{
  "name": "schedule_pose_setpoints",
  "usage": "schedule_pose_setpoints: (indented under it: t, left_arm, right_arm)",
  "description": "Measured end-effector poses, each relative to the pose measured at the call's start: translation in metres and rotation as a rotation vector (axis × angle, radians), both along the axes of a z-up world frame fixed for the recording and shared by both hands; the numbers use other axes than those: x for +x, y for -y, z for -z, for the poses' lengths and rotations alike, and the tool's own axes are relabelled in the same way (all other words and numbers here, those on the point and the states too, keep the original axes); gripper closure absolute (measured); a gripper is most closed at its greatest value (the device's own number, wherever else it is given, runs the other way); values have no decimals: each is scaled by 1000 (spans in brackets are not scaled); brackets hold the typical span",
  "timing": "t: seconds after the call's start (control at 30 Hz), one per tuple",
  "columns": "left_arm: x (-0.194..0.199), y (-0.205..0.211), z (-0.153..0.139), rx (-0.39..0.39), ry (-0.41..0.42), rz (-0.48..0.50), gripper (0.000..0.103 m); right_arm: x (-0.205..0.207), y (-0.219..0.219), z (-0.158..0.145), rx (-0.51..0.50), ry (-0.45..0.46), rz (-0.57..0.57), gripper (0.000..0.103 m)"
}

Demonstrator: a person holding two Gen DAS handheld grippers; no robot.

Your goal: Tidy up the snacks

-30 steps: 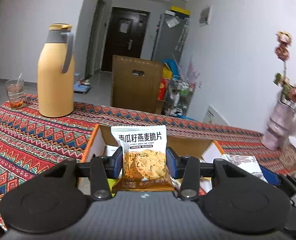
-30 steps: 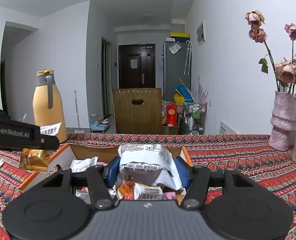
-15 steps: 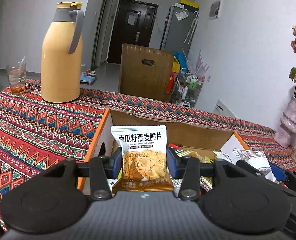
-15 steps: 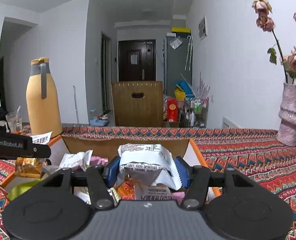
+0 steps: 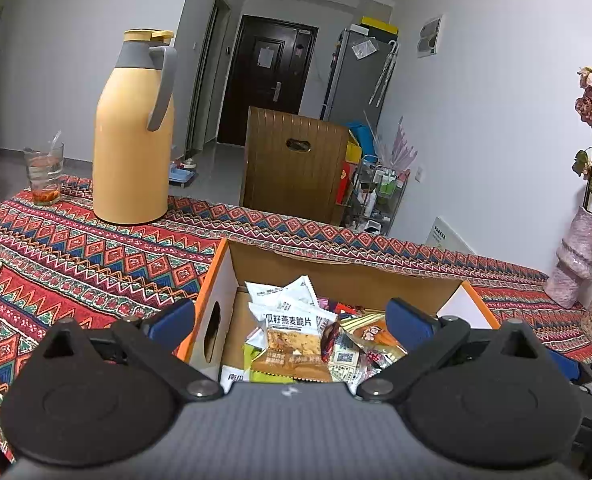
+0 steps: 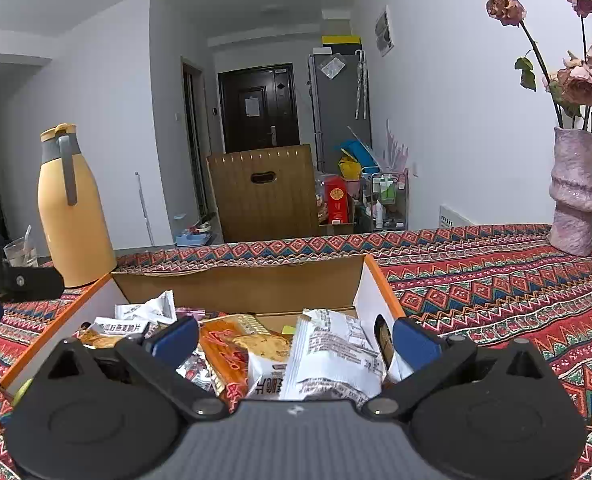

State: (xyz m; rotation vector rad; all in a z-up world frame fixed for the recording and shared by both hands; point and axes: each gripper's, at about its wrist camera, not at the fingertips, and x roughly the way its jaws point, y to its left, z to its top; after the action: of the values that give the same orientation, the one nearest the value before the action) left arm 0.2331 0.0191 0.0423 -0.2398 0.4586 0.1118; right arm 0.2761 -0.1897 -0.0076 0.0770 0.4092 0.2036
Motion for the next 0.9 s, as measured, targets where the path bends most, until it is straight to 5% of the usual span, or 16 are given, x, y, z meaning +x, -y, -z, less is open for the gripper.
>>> schedule_pose_setpoints:
  t: [0.47, 0.9]
  left_arm:
    - [-52, 10, -37, 31, 85, 34, 0]
    - [-145, 8, -31, 63, 84, 99, 0]
  right_arm:
    - [-53, 15, -34, -10, 69, -4, 0]
    - [-146, 38, -35, -18, 62, -41, 0]
